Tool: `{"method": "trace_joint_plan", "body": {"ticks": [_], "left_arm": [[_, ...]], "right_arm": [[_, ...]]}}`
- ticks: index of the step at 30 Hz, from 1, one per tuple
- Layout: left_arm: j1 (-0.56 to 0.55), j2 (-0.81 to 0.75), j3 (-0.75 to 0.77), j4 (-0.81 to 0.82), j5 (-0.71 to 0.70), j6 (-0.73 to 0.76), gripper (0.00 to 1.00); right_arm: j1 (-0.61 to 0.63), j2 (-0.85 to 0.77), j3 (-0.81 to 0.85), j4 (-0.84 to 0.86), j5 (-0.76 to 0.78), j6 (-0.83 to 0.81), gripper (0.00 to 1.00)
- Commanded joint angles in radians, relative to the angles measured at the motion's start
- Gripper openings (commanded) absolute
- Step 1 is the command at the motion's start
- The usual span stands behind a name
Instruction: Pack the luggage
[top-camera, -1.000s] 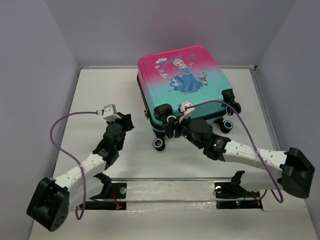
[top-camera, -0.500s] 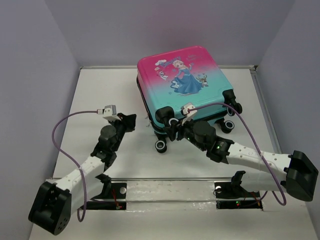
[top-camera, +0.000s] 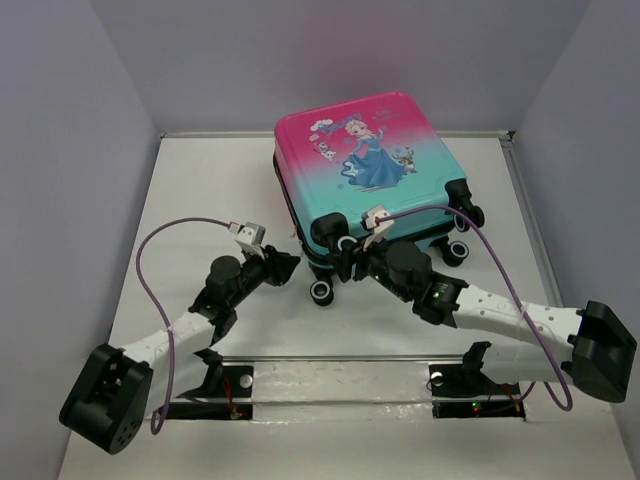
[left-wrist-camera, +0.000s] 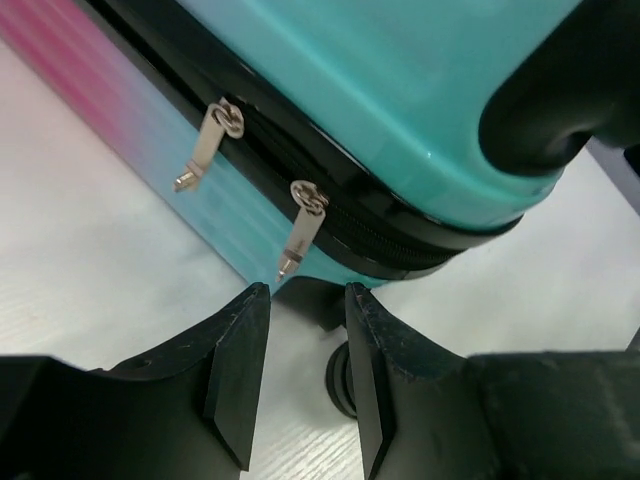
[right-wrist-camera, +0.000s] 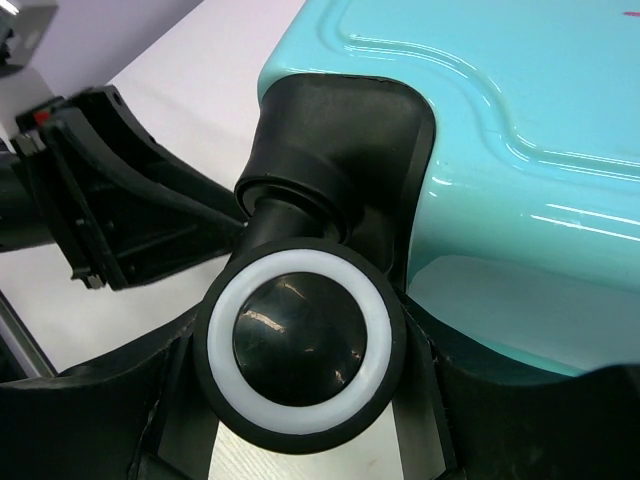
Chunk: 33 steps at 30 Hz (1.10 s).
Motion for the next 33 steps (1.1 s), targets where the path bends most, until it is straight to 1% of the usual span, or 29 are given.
{"method": "trace_joint_plan", "body": {"ticks": [1, 2, 4, 8, 9, 10, 12, 15, 16, 17, 20, 22, 23, 25, 26, 27, 29, 31, 33], "left_arm": [[-0.064, 0.067, 0.057, 0.062, 0.038, 0.083, 0.46], [-0.081, 0.067, 0.057, 0.062, 0.024, 0.091, 0.45], [-0.116, 0.119, 0.084, 0.059, -0.017, 0.106, 0.45], [-0.121, 0.158, 0.126, 0.043, -0.118, 0.108, 0.45], [-0.121, 0.169, 0.138, 0.042, -0.135, 0.111, 0.44], [-0.121, 0.172, 0.149, 0.031, -0.193, 0.109, 0.4], [-0.121, 0.179, 0.178, -0.015, -0.235, 0.112, 0.36], [-0.121, 0.179, 0.199, -0.055, -0.327, 0.125, 0.36], [-0.121, 0.181, 0.201, -0.062, -0.335, 0.131, 0.39], [-0.121, 0.187, 0.205, -0.075, -0.338, 0.143, 0.46], [-0.12, 0.19, 0.201, -0.092, -0.349, 0.149, 0.47], [-0.121, 0.178, 0.178, -0.093, -0.355, 0.148, 0.45], [-0.121, 0.163, 0.172, -0.093, -0.356, 0.145, 0.42], [-0.121, 0.149, 0.169, -0.099, -0.365, 0.142, 0.42], [-0.121, 0.146, 0.172, -0.105, -0.376, 0.142, 0.49], [-0.121, 0.149, 0.175, -0.105, -0.378, 0.148, 0.53], [-0.121, 0.172, 0.19, -0.102, -0.356, 0.154, 0.56], [-0.121, 0.188, 0.198, -0.085, -0.329, 0.168, 0.57], [-0.12, 0.204, 0.202, -0.058, -0.269, 0.18, 0.55]], "right_arm": [[-0.003, -0.021, 0.049, 0.012, 0.087, 0.019, 0.07], [-0.003, -0.021, 0.049, 0.012, 0.087, 0.019, 0.07], [-0.003, -0.021, 0.049, 0.012, 0.084, 0.02, 0.07], [-0.003, -0.024, 0.046, 0.012, 0.073, 0.022, 0.07], [-0.003, -0.026, 0.044, 0.013, 0.07, 0.022, 0.07], [-0.003, -0.031, 0.042, 0.013, 0.067, 0.022, 0.07], [-0.003, -0.032, 0.041, 0.013, 0.058, 0.022, 0.07], [-0.003, -0.031, 0.039, 0.013, 0.055, 0.023, 0.07], [-0.003, -0.031, 0.039, 0.013, 0.056, 0.025, 0.07], [-0.003, -0.028, 0.038, 0.013, 0.053, 0.025, 0.07], [-0.003, -0.024, 0.036, 0.013, 0.055, 0.025, 0.07], [-0.003, -0.026, 0.033, 0.015, 0.058, 0.025, 0.07], [-0.003, -0.027, 0.033, 0.015, 0.058, 0.025, 0.07], [-0.003, -0.034, 0.033, 0.016, 0.056, 0.023, 0.07], [-0.003, -0.035, 0.033, 0.016, 0.053, 0.022, 0.07], [-0.003, -0.04, 0.029, 0.016, 0.05, 0.02, 0.07], [-0.003, -0.057, 0.023, 0.013, 0.045, 0.02, 0.07], [-0.003, -0.072, 0.013, 0.01, 0.039, 0.025, 0.07], [-0.003, -0.075, 0.007, 0.007, 0.039, 0.029, 0.07]]}}
